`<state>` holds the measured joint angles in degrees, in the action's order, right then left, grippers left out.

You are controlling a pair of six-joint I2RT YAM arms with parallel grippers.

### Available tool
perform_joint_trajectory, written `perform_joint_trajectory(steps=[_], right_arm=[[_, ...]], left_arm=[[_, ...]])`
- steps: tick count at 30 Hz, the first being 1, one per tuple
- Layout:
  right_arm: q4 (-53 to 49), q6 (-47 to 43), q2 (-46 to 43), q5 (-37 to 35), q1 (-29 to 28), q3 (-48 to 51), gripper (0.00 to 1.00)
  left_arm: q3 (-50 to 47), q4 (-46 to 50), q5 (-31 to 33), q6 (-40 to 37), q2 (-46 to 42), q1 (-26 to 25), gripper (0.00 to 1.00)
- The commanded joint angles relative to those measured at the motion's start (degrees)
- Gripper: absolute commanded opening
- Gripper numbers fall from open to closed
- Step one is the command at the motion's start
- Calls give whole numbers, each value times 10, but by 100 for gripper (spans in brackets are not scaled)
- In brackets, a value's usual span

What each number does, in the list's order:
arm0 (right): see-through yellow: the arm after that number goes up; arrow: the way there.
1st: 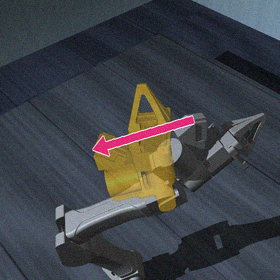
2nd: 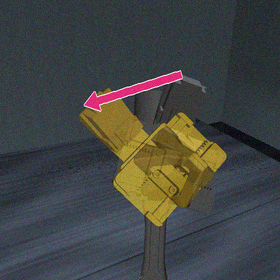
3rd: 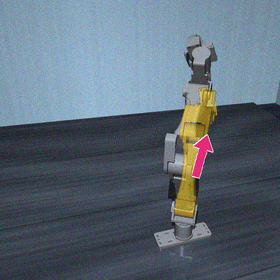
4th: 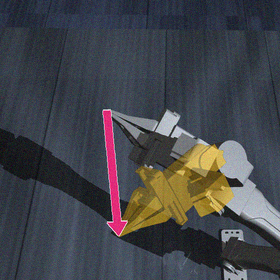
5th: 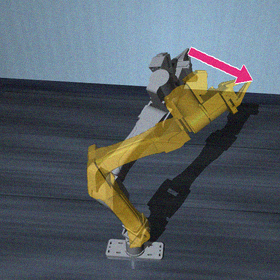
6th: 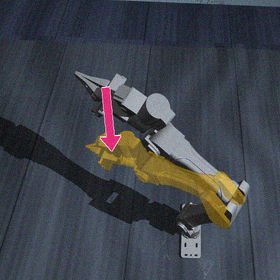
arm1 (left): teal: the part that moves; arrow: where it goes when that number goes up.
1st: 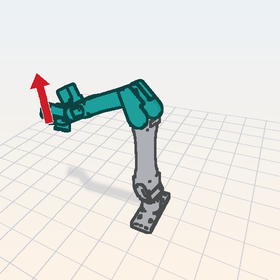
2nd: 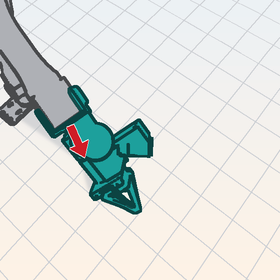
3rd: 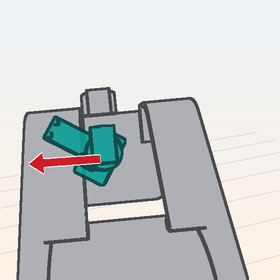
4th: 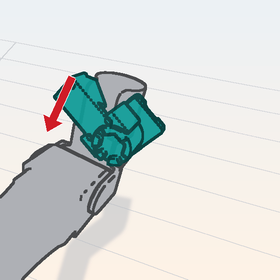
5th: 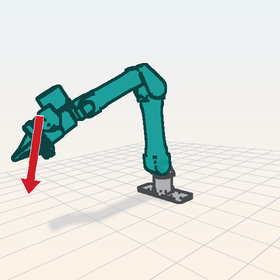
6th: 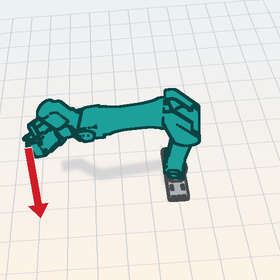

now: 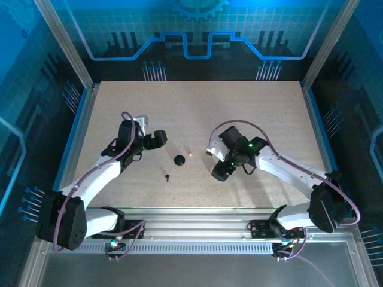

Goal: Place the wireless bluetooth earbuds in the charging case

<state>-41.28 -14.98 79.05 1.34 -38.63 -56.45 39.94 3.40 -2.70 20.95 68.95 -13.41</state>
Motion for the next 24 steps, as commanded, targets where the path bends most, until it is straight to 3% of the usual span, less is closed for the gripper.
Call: perform_joint_trajectory(steps=[1, 12, 24], right_arm=[[-59, -87, 35, 21, -14, -32, 82], [-142, -83, 205, -21, -9, -154, 78], [-153, -62, 287, -25, 0, -209, 83]], left_arm=[[-10, 43, -12, 8, -14, -3, 91], [12, 75, -12, 15, 21, 2, 93], [-1, 69, -27, 31, -4, 44, 94]])
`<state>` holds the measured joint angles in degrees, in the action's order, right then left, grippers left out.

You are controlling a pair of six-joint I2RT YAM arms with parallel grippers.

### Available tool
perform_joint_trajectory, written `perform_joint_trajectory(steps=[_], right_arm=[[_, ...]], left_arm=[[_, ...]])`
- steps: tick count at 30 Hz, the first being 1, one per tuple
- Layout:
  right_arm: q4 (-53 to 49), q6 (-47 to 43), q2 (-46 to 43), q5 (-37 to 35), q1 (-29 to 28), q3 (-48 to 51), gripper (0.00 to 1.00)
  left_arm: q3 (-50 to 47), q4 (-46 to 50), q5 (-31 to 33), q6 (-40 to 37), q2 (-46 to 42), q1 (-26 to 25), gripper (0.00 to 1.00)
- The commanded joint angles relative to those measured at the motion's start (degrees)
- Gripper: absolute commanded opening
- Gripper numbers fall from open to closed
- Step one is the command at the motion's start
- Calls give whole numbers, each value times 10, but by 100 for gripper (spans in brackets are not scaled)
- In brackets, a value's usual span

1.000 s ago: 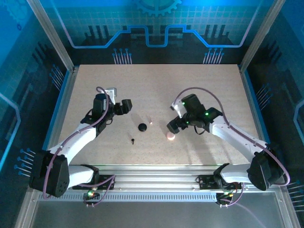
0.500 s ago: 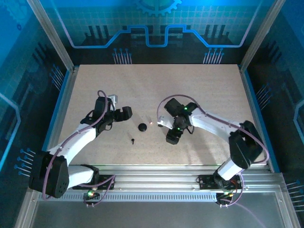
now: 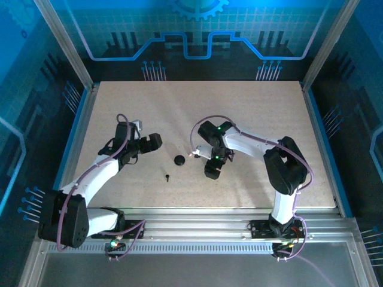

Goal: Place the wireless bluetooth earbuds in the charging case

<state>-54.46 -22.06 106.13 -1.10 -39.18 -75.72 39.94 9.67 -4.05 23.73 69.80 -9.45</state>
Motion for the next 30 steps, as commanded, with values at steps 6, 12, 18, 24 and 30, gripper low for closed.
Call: perform_joint_trajectory(steps=[6, 12, 18, 24, 30], right_arm=[[-9, 9, 39, -37, 8, -16, 83], [4, 9, 48, -43, 6, -14, 81], [18, 6, 55, -37, 5, -6, 78], [26, 5, 70, -35, 4, -7, 75], [15, 3, 87, -43, 5, -12, 64]], left_arm=[[-1, 10, -10, 2, -17, 7, 94], [-3, 10, -3, 0, -26, 7, 94], [0, 9, -7, -1, -20, 7, 94], [0, 8, -7, -3, -19, 7, 94], [-2, 4, -6, -3, -16, 7, 94]])
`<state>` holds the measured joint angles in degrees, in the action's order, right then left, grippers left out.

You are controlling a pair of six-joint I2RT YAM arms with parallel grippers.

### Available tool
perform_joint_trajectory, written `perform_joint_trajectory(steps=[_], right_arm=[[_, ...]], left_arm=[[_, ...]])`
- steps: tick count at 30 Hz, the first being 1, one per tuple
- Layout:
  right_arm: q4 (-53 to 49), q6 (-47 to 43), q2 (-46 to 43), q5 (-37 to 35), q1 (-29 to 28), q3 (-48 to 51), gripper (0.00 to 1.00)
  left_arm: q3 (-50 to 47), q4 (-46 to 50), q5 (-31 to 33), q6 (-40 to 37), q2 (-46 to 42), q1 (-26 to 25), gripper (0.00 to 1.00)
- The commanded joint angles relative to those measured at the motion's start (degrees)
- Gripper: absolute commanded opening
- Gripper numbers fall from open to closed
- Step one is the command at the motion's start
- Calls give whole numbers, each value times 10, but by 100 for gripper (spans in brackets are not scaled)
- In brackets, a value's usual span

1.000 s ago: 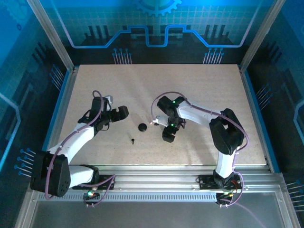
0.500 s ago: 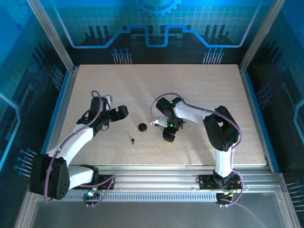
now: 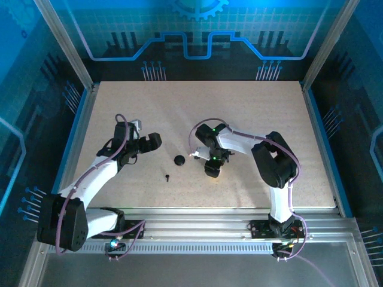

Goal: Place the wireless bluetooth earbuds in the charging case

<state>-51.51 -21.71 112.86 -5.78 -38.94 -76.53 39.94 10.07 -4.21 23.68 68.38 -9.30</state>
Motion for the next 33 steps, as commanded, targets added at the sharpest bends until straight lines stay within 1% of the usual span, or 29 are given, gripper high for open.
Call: perform_joint_trajectory(steps=[1, 3, 5, 8, 9, 11, 13, 15, 17, 19, 21, 23, 26, 28, 30, 31, 33], right_arm=[[-15, -2, 18, 4, 3, -3, 61], [-15, -5, 11, 13, 4, -1, 58], [-8, -3, -3, 16, 5, 4, 56], [12, 10, -40, 32, 13, 17, 55], [21, 21, -58, 40, 17, 24, 53], [47, 47, -99, 65, 28, 45, 53], [86, 74, -147, 118, 38, 74, 53], [146, 125, -196, 159, 48, 109, 52], [208, 194, -235, 180, 54, 139, 52], [269, 271, -266, 194, 55, 167, 52], [315, 350, -290, 191, 55, 189, 52], [352, 419, -313, 183, 55, 208, 51], [408, 508, -351, 169, 55, 241, 51], [440, 568, -376, 159, 54, 258, 51], [482, 624, -397, 153, 48, 290, 51], [503, 655, -405, 150, 43, 303, 51], [527, 685, -421, 142, 31, 317, 51]], left_arm=[[-3, 0, -5, -3, -1, 5, 94], [-3, -2, -7, -4, 0, 5, 94], [-4, -5, -12, -4, 1, 5, 93], [-13, -30, -44, -11, -1, 5, 91], [-20, -53, -64, -11, -3, 5, 90], [-39, -113, -108, -9, -4, 2, 85], [-59, -171, -134, -13, -9, -14, 82], [-80, -226, -140, -33, -17, -38, 80], [-110, -293, -148, -50, -25, -60, 80], [-155, -399, -154, -59, -29, -79, 79], [-206, -521, -154, -67, -23, -96, 78], [-245, -627, -163, -86, -5, -109, 76], [-272, -741, -196, -113, 38, -123, 68], [-282, -820, -228, -120, 79, -130, 61], [-292, -903, -251, -128, 129, -139, 58], [-280, -897, -263, -133, 141, -146, 56], [-273, -903, -275, -159, 161, -167, 54]])
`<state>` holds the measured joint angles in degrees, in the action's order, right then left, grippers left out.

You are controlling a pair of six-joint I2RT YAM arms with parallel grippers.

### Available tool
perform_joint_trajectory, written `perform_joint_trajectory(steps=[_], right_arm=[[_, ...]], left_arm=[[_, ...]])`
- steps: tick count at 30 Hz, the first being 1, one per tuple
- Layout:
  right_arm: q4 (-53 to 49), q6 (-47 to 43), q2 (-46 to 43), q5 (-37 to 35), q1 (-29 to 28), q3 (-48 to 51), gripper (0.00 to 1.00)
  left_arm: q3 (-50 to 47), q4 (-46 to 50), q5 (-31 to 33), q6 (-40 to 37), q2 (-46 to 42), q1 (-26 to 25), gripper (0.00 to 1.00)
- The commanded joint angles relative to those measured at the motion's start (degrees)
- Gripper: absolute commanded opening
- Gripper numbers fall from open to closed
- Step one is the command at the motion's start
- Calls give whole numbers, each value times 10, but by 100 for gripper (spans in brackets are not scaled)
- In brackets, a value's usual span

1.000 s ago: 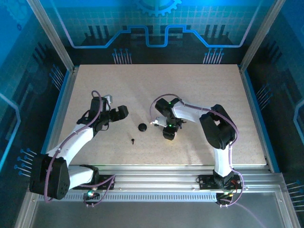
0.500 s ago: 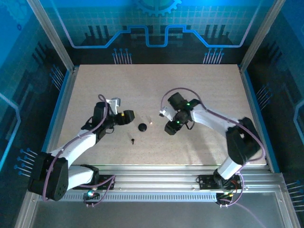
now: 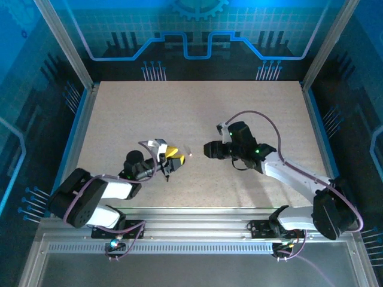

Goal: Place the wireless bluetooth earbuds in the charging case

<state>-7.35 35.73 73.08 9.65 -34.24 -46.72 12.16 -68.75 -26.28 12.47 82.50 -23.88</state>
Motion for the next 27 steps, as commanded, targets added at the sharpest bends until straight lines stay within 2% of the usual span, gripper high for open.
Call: perform_joint_trajectory(steps=[1, 3, 8, 27], right_arm=[[84, 121, -33, -28, -26, 21, 51], [87, 132, -48, -66, -51, 26, 51], [114, 156, -68, -126, -102, 47, 51], [197, 182, -21, -204, -191, 53, 51]], left_arm=[[6, -115, -55, -70, 23, -34, 54], [6, -115, -44, -103, 23, -57, 55], [12, -115, -41, -113, 16, -80, 56], [27, -116, 12, -36, -6, -89, 57]])
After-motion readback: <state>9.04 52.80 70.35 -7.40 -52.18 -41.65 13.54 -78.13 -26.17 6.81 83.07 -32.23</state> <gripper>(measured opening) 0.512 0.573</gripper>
